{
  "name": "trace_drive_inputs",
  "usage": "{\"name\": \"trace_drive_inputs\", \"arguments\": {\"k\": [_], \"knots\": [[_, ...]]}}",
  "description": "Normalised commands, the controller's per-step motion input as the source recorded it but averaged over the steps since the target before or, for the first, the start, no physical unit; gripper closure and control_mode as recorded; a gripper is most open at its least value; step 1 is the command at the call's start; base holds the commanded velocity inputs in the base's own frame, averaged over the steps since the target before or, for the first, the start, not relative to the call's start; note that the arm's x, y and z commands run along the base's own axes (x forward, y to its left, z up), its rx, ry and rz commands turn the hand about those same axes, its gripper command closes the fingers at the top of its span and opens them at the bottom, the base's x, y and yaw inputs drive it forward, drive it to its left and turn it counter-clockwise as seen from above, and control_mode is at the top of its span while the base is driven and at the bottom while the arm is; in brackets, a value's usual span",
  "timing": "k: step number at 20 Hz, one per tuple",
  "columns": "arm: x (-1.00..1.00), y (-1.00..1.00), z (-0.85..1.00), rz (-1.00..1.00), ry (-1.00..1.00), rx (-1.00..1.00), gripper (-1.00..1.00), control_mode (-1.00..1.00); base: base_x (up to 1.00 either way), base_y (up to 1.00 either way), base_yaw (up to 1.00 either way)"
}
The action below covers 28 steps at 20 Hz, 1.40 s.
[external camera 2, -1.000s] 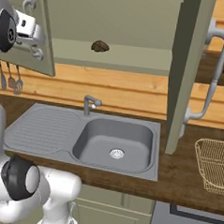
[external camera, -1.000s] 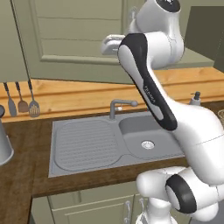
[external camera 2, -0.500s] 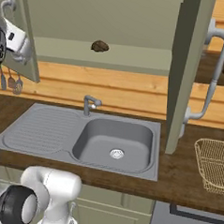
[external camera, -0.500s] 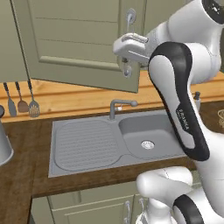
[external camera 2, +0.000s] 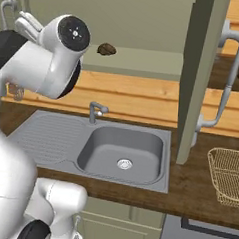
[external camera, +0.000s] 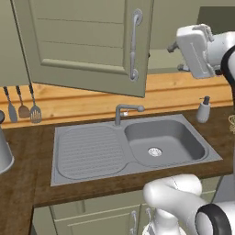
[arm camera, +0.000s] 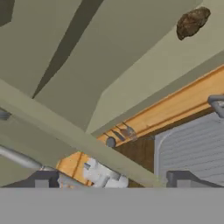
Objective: Open the cabinet, pick up the bread from the cabinet and place it in the basket. Then move the basket to the dining counter.
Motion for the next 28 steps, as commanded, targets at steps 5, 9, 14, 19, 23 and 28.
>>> {"name": "trace_drive_inputs", "arguments": {"k": [5,9,14,19,23,28], "knots": [[1.0,-0.13,-0.18,0.13,0.17,0.27,-1.0,-1.0,0.0,0.0,0.0],[1.0,0.79,-0.31,0.25,0.14,0.04,-1.0,-1.0,0.0,0.0,0.0],[0.45,1.0,-0.13,0.33,0.06,-0.03,-1.0,-1.0,0.0,0.0,0.0],[-0.66,1.0,-0.02,0.4,-0.08,-0.2,-1.0,-1.0,0.0,0.0,0.0],[-1.0,1.0,-0.01,0.27,-0.31,-0.32,-1.0,-1.0,0.0,0.0,0.0],[-0.94,1.0,-0.09,0.17,-0.35,-0.37,-1.0,-1.0,0.0,0.0,0.0]]}}
